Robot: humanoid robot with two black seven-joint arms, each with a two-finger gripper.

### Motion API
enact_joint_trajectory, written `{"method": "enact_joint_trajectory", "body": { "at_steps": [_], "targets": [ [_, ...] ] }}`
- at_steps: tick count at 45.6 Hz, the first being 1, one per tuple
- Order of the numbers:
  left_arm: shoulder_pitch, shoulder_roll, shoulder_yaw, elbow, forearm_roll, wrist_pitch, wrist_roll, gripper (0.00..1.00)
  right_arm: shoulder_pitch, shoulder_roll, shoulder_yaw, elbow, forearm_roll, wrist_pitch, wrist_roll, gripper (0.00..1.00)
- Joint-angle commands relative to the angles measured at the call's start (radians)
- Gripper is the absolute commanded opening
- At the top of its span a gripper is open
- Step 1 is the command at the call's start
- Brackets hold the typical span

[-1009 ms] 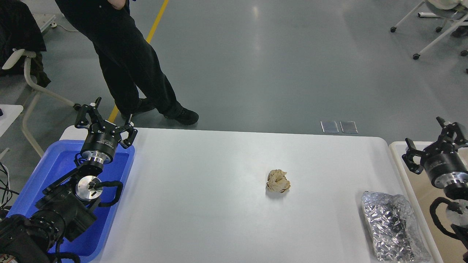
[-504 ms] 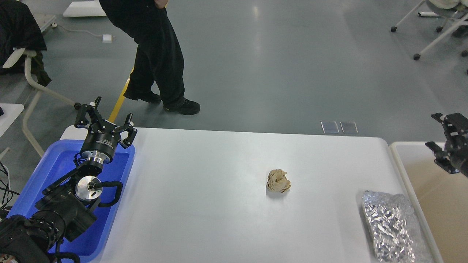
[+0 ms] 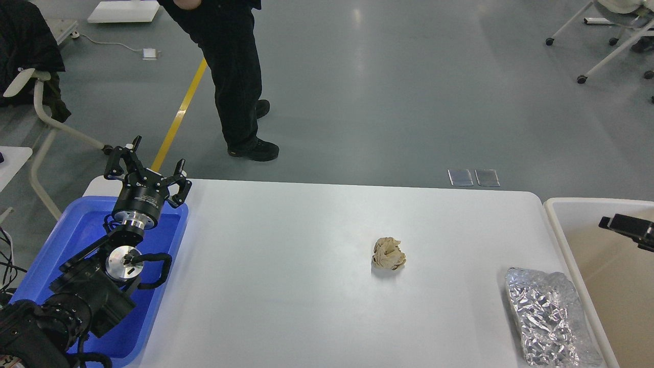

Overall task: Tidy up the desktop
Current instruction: 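Lower the open right gripper down beside the silver foil package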

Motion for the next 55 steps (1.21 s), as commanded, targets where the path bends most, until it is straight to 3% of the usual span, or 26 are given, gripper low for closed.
{"method": "enact_joint_trajectory", "body": {
  "at_steps": [1, 20, 38, 55],
  "targets": [
    [0.0, 0.001, 0.0, 0.0, 0.0, 0.0, 0.0, 1.0, 0.014, -0.008, -0.163, 0.036, -0.201, -0.006, 0.002, 0.99],
    [0.0, 0.001, 0.0, 0.0, 0.0, 0.0, 0.0, 1.0, -0.086, 0.107, -0.214, 0.015, -0.201, -0.108, 0.002, 0.99],
    [0.0, 0.001, 0.0, 0.0, 0.0, 0.0, 0.0, 1.0, -0.11, 0.136, -0.215, 0.001, -0.199, -0.157, 0.002, 0.98],
    [0.001, 0.001, 0.0, 0.0, 0.0, 0.0, 0.0, 1.0, -0.167, 0.202, -0.215, -0.082, -0.191, -0.217, 0.002, 0.9]
  ]
}}
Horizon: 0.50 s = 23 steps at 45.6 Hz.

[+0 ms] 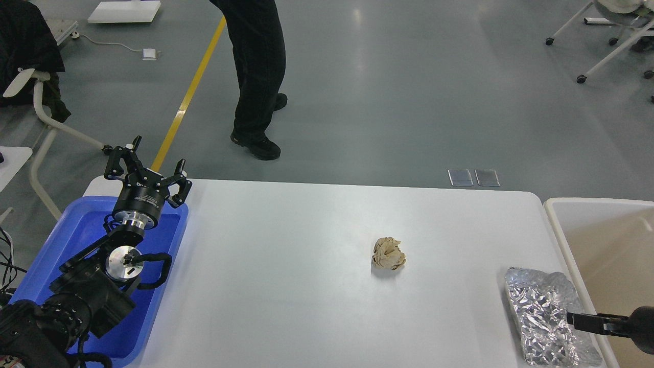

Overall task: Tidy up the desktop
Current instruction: 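Lower the open right gripper down beside the silver foil package, then close the right gripper on the edge of the silver foil package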

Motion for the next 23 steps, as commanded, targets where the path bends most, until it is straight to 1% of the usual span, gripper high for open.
{"method": "enact_joint_trajectory", "body": {
  "at_steps": [1, 11, 18, 23],
  "targets": [
    [-0.001, -0.001, 0.0, 0.0, 0.0, 0.0, 0.0, 1.0, -0.036, 0.047, -0.001, -0.06, 0.008, -0.034, 0.0, 0.9],
    [0.001, -0.001, 0.0, 0.0, 0.0, 0.0, 0.0, 1.0, -0.049, 0.076, 0.001, -0.083, 0.014, -0.05, 0.0, 0.85],
    [0.001, 0.001, 0.0, 0.0, 0.0, 0.0, 0.0, 1.0, -0.049, 0.116, 0.004, -0.138, 0.024, -0.051, -0.002, 0.81],
    [-0.001, -0.001, 0.0, 0.0, 0.0, 0.0, 0.0, 1.0, -0.056, 0.13, 0.004, -0.161, 0.042, -0.051, -0.002, 0.75]
  ]
}}
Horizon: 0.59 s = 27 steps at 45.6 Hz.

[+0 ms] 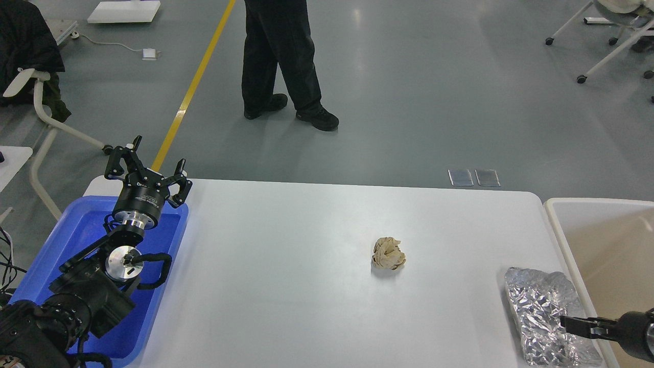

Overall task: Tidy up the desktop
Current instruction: 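Close the right gripper on the edge of the silver foil package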

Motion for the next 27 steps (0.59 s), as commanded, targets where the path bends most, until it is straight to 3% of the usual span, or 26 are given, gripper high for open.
{"method": "enact_joint_trajectory", "body": {
  "at_steps": [1, 12, 25, 27],
  "targets": [
    [0.001, 0.001, 0.0, 0.0, 0.0, 0.0, 0.0, 1.0, -0.014, 0.045, 0.002, -0.059, 0.026, -0.006, 0.001, 0.75],
    [-0.001, 0.001, 0.0, 0.0, 0.0, 0.0, 0.0, 1.0, -0.017, 0.047, -0.003, -0.059, 0.034, -0.006, 0.003, 0.66],
    [0.001, -0.001, 0.0, 0.0, 0.0, 0.0, 0.0, 1.0, -0.023, 0.062, -0.003, -0.08, 0.034, -0.006, 0.004, 0.32],
    [-0.001, 0.001, 0.0, 0.0, 0.0, 0.0, 0.0, 1.0, -0.023, 0.065, 0.0, -0.085, 0.034, -0.006, 0.004, 0.3]
  ]
}}
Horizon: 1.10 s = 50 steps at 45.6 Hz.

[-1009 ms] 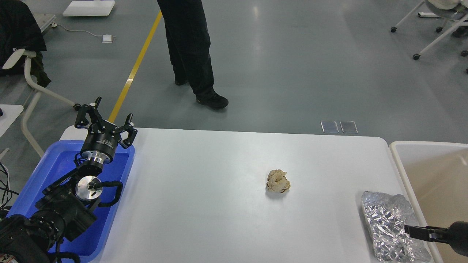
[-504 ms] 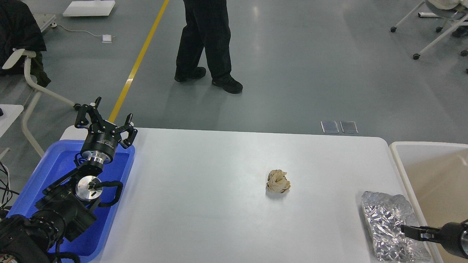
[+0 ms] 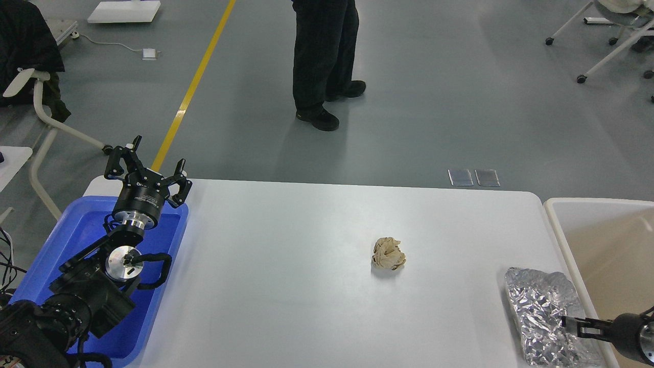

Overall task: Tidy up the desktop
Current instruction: 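Close the right gripper on the edge of the silver foil package, then lift the foil package with the right gripper toward the white bin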

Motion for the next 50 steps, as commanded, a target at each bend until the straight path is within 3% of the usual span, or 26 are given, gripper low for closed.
{"method": "enact_joint_trajectory", "body": {
  "at_steps": [1, 6, 17, 33, 40, 50],
  "targets": [
    [0.001, -0.001, 0.0, 0.0, 0.0, 0.0, 0.0, 1.0, -0.003, 0.016, 0.005, -0.024, 0.002, 0.0, 0.002, 0.3],
    [-0.001, 0.001, 0.0, 0.0, 0.0, 0.0, 0.001, 1.0, -0.003, 0.018, 0.011, -0.025, 0.004, -0.002, 0.002, 0.29],
    [-0.001, 0.001, 0.0, 0.0, 0.0, 0.0, 0.0, 1.0, -0.003, 0.018, 0.016, -0.025, 0.004, 0.0, 0.003, 0.0],
    [-0.001, 0.001, 0.0, 0.0, 0.0, 0.0, 0.0, 1.0, 0.007, 0.015, 0.019, -0.008, 0.014, 0.004, 0.008, 0.0],
    [-0.001, 0.001, 0.0, 0.0, 0.0, 0.0, 0.0, 1.0, 0.044, -0.085, 0.02, 0.116, 0.048, 0.006, 0.061, 0.0],
    [0.001, -0.001, 0.0, 0.0, 0.0, 0.0, 0.0, 1.0, 0.142, -0.273, 0.043, 0.39, 0.085, 0.01, 0.068, 0.0]
  ]
}}
